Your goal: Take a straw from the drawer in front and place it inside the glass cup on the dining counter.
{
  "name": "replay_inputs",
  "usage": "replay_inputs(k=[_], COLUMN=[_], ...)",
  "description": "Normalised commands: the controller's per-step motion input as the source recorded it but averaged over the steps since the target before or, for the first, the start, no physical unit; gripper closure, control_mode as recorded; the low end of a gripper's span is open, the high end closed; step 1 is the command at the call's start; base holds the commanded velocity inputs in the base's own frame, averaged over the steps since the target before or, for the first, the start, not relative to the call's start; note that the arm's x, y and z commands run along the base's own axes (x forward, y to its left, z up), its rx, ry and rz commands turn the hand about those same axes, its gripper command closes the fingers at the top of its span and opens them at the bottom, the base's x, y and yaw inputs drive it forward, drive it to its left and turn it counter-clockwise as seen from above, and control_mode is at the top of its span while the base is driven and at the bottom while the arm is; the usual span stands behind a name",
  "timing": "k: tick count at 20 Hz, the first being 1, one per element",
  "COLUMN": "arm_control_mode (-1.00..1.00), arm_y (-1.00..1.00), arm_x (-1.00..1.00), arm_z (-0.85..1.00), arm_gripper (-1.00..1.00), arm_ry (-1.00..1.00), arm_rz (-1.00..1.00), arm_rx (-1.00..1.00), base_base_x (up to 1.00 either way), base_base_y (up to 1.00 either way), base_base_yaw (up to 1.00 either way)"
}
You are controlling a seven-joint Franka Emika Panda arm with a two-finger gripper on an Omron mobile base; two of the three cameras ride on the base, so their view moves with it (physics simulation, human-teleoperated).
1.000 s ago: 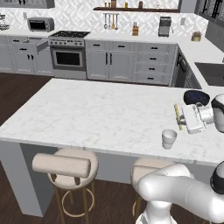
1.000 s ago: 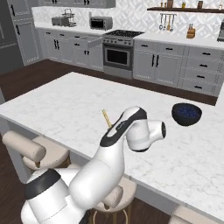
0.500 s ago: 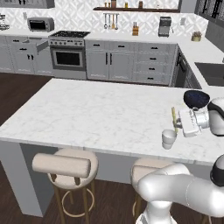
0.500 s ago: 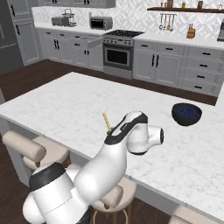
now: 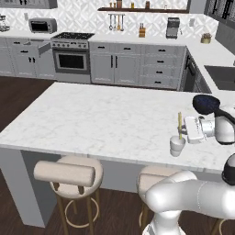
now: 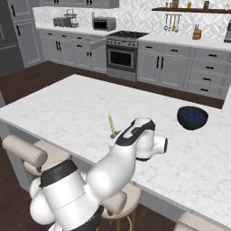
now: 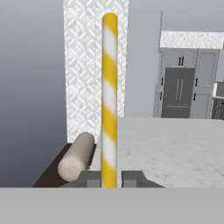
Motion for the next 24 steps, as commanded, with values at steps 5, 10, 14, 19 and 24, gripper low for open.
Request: replay_inputs(k=[5, 10, 14, 19, 24], arm_control_mode=[-1.0, -1.0, -1.0, -1.0, -1.0], arm_y=[-0.03, -0.13, -0.1, -0.09, -0.07], arm_x=[0.13, 0.17, 0.15, 0.13, 0.15], arm_z=[-0.25, -0.18, -0.12, -0.14, -0.14], arm_gripper=[1.0, 1.0, 1.0, 1.0, 1.0], arm_ry=[0.0, 0.0, 0.0, 0.0, 0.0], arm_rz=[0.01, 0.04, 0.03, 0.03, 0.03], arm_rx=[0.0, 0.0, 0.0, 0.0, 0.0], base_base_x=[0.0, 0.0, 0.0, 0.0, 0.0], base_base_y=[0.0, 0.0, 0.0, 0.0, 0.0], base_base_yaw=[0.0, 0.0, 0.0, 0.0, 0.0])
